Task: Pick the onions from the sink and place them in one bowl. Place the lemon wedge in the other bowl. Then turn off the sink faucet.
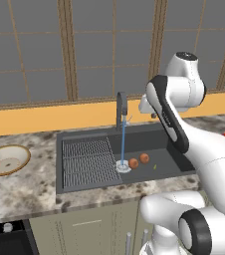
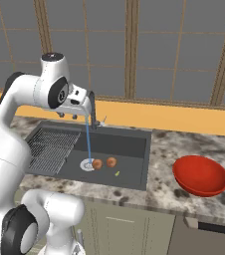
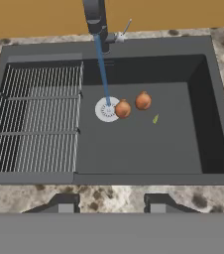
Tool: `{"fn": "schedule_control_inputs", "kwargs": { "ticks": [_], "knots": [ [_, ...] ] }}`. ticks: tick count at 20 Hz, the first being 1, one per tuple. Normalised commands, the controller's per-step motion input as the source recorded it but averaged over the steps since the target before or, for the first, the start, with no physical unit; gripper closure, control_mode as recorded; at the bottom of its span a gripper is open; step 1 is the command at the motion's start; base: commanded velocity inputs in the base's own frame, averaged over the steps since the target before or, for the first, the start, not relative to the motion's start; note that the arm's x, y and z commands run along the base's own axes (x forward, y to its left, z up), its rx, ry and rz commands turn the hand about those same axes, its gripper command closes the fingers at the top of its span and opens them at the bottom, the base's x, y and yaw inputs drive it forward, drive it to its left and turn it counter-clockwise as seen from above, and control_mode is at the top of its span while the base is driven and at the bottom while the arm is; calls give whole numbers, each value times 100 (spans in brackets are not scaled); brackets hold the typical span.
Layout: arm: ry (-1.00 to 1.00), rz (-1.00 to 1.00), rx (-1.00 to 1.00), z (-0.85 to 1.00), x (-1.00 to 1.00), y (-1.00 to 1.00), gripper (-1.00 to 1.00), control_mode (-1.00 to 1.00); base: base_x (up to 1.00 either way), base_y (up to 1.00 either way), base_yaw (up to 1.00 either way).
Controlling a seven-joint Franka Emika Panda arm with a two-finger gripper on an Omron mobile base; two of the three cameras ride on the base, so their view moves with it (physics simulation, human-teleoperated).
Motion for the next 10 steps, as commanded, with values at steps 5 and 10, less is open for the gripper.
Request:
{"fn": "schedule_control_inputs", "kwargs": {
  "ticks": [5, 10],
  "knots": [
    [0, 0, 0, -4, 0, 0, -100, -100, 0, 0, 0],
    [0, 0, 0, -1, -5, -1, -100, -100, 0, 0, 0]
  ]
}}
